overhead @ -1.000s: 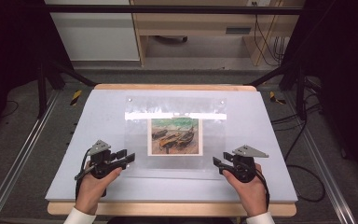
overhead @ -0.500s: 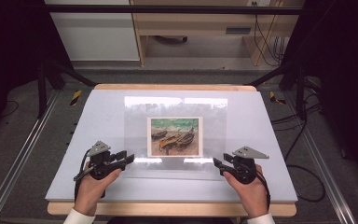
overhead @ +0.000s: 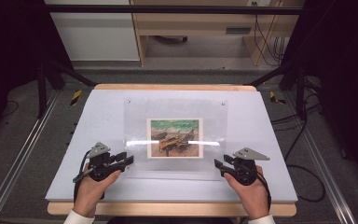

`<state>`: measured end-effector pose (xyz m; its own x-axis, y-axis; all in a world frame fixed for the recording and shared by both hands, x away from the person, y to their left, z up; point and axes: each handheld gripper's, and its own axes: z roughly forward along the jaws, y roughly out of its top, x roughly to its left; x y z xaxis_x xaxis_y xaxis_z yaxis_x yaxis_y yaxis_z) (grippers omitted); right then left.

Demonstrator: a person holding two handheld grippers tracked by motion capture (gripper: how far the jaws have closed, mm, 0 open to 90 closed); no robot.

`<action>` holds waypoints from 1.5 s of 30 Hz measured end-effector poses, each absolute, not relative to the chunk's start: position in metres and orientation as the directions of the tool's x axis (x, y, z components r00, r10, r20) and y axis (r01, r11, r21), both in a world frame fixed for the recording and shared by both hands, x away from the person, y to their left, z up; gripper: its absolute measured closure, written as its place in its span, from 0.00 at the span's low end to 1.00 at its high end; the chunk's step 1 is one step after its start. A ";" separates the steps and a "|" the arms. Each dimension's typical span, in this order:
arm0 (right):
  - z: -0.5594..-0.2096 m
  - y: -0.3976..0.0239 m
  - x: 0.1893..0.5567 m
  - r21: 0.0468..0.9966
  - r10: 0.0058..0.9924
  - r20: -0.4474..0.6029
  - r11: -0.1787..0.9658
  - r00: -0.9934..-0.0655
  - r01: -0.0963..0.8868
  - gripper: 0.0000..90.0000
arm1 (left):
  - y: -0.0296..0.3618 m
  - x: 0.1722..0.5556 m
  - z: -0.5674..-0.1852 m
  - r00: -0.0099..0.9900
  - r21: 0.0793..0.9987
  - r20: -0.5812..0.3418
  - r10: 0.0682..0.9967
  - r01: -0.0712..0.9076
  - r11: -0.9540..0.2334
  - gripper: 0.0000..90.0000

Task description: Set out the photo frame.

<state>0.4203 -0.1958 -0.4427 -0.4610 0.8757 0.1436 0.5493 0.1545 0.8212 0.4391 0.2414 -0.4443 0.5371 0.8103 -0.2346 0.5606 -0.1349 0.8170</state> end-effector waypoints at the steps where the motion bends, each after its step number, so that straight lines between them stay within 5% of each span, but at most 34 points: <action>1: -0.443 -0.196 0.420 0.823 0.875 0.141 0.157 -0.463 0.546 0.62 | 0.241 0.439 -0.444 0.536 0.817 -0.235 0.810 0.561 -0.134 0.66; 45: -0.447 -0.200 0.409 0.818 0.869 0.140 0.168 -0.474 0.550 0.70 | 0.238 0.424 -0.446 0.541 0.813 -0.166 0.824 0.548 -0.197 0.70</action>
<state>0.4092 -0.2000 -0.4467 -0.4738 0.8695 0.1398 0.5497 0.1679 0.8183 0.4245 0.2383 -0.4461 0.5415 0.8242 -0.1657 0.5483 -0.1968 0.8128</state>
